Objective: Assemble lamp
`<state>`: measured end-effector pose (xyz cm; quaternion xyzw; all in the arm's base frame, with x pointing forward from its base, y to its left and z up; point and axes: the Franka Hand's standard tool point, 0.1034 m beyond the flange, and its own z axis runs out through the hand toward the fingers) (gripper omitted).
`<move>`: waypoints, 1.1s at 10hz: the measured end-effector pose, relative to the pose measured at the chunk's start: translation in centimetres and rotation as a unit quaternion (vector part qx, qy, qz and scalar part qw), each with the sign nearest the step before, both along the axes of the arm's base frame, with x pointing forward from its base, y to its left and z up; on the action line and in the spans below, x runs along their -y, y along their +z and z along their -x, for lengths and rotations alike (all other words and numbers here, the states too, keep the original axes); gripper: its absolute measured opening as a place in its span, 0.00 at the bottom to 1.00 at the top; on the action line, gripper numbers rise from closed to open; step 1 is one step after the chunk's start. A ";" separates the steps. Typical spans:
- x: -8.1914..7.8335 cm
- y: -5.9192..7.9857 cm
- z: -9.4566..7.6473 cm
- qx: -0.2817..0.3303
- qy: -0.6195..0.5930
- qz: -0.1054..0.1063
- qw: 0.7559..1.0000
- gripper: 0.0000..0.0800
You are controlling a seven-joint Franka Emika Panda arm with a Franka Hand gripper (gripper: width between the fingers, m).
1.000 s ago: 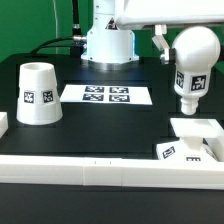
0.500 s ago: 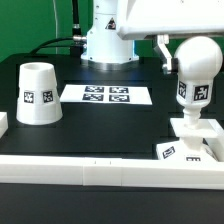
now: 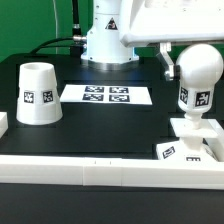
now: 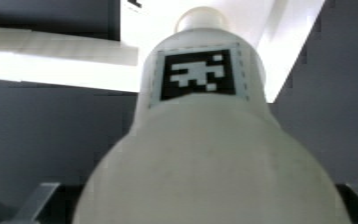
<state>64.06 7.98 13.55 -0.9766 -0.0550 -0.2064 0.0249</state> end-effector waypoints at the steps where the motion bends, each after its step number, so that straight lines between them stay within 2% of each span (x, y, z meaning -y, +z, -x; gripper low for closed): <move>1: -0.1 -0.2 0.1 -0.001 0.001 0.000 1.000 0.72; 8: -0.8 -1.7 0.7 -0.012 0.006 0.002 1.000 0.72; 11: -0.7 -1.7 0.6 -0.008 0.005 0.001 1.000 0.72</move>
Offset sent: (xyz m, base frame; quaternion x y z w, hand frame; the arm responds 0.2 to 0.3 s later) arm -0.0018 0.0044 -0.0063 -0.0127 0.0058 -0.0016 0.9999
